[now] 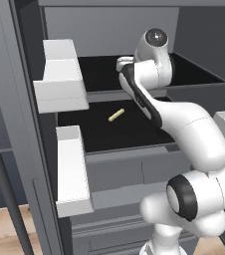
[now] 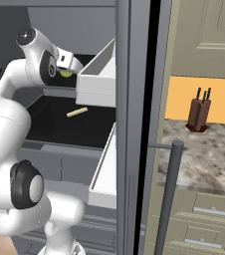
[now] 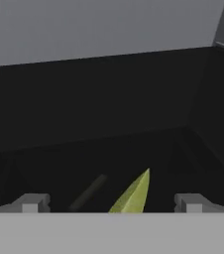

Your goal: Take the lemon wedge from the fridge and place it on the plate with fish on the dining counter.

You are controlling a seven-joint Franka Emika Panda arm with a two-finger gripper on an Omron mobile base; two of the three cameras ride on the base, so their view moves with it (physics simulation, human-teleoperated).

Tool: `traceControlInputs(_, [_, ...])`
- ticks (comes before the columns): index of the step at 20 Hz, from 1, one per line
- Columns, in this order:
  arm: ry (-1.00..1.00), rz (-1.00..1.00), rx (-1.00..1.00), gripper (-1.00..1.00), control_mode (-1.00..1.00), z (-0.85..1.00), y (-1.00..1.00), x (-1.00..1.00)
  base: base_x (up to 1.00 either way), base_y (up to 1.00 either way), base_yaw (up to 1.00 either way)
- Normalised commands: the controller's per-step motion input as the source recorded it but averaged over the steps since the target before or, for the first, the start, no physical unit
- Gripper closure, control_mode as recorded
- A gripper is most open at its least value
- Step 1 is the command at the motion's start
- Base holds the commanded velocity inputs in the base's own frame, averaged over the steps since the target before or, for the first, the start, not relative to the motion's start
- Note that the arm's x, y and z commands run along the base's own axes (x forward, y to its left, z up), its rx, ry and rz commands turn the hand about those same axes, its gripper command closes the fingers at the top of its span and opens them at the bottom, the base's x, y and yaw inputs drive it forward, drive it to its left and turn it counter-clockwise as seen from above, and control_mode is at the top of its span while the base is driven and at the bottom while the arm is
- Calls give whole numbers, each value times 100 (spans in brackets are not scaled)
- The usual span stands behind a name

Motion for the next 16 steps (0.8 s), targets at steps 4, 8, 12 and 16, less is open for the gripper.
traceControlInputs(4, [0, 0, -4, -100, -100, -22, 0, 31, 0, 0, 0])
traceControlInputs(8, [0, 0, -3, 100, -100, -21, 3, 21, 0, 0, 0])
traceControlInputs(12, [-2, 0, -1, 100, -100, -15, 2, 10, 0, 0, 0])
traceControlInputs(16, [-1, 0, 0, 100, -100, 0, 0, 0, 0, 0, 0])
